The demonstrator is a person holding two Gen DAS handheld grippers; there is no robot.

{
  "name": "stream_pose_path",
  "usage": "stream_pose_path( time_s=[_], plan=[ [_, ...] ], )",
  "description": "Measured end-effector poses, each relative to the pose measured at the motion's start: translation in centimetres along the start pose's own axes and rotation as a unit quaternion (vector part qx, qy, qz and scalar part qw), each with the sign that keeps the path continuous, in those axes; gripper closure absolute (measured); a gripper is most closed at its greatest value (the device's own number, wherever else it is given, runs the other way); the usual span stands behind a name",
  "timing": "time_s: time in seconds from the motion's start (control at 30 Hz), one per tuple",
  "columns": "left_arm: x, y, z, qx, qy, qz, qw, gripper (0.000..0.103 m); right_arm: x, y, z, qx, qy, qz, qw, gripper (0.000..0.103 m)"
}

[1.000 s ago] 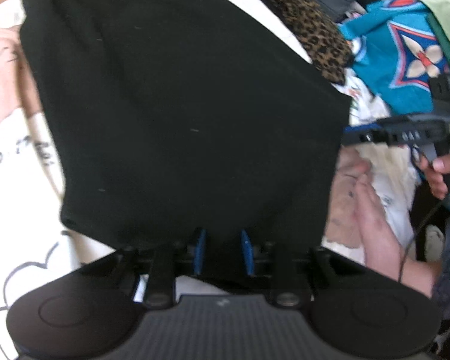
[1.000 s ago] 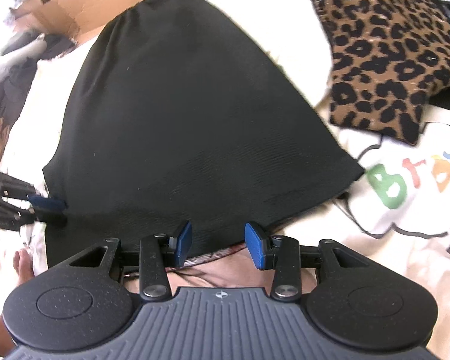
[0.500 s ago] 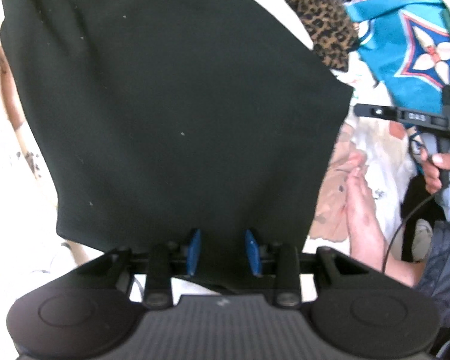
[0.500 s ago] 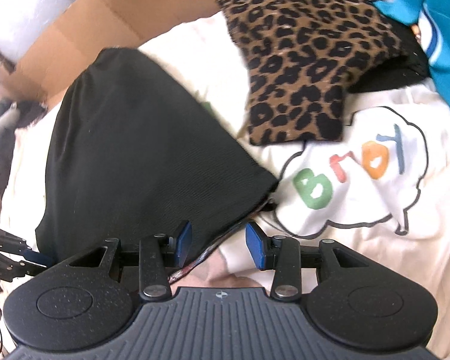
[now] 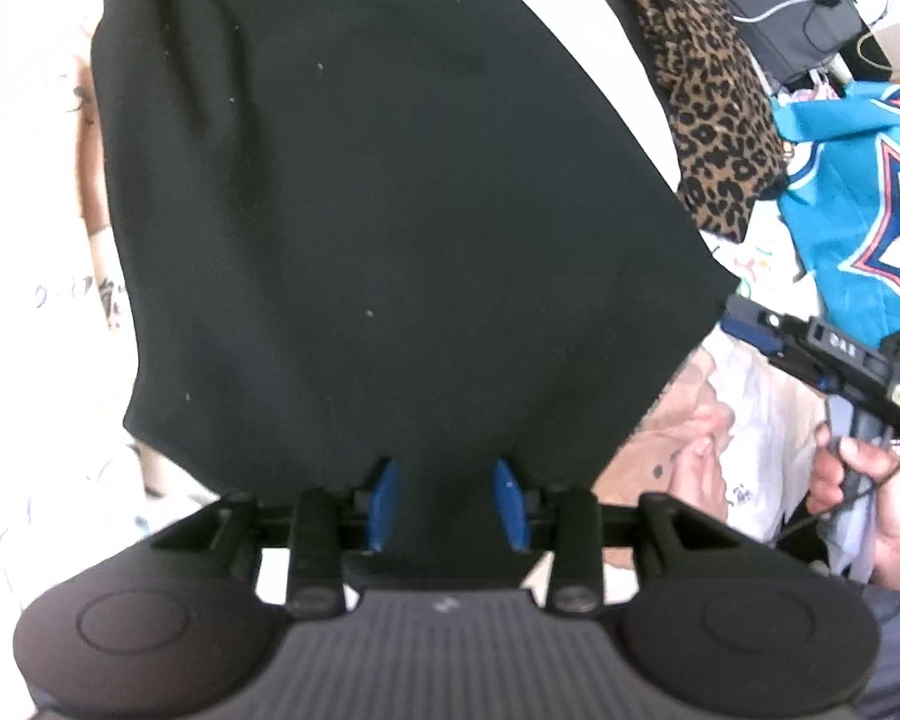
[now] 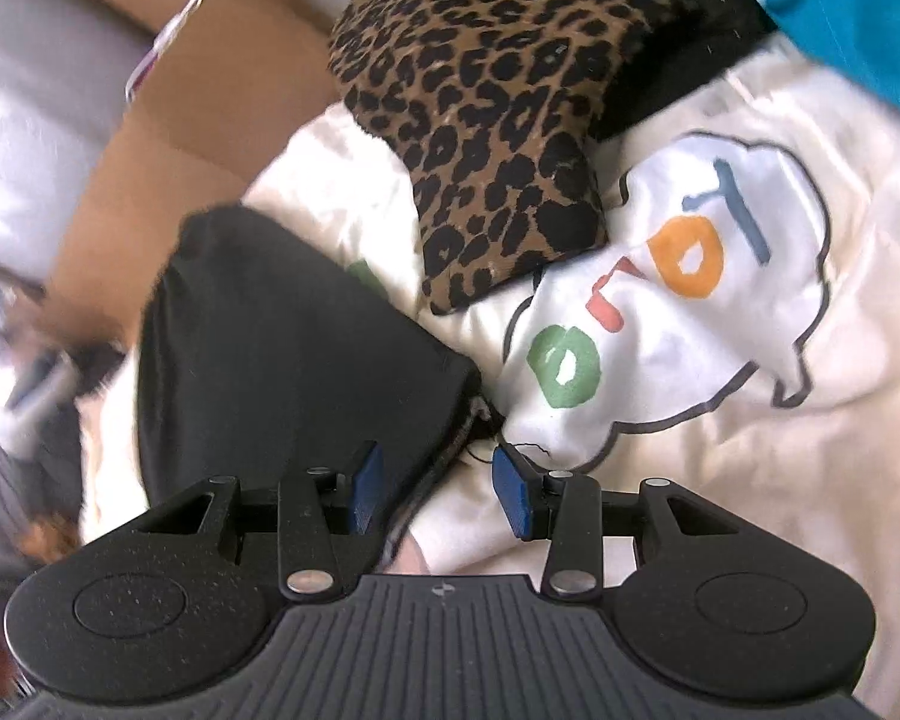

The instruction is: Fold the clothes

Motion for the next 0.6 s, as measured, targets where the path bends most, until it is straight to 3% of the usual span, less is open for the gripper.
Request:
stream_pose_path(
  time_s=[0.2,0.33,0.6],
  plan=[
    [0.6,-2.0,-1.5,0.024,-0.059,-0.003,0.9979,0.061,2.0,1.2,-0.2,0.013,0.080,0.048,0.996,0.055],
    [1.7,-2.7,-2.9,0.024,-0.046,-0.001,0.9986,0.061,2.9,1.9,-0.4,0.026,0.116,0.074,0.990,0.053],
    [1.1,-4.5,-5.8,0.045,-0.114,0.004,0.9924,0.059,3.8,3.8,-0.7,0.062,0.198,0.132,0.969,0.052]
  ],
)
Point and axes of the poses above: each gripper's, at about its wrist camera, not at the fingertips, and y roughly the way its jaws point, x to its right, z to its top, the point moved 4 cm from there along y, roughly the way its jaws point, and after that the axes turned 5 degrees about z, right-handed, at the moved point
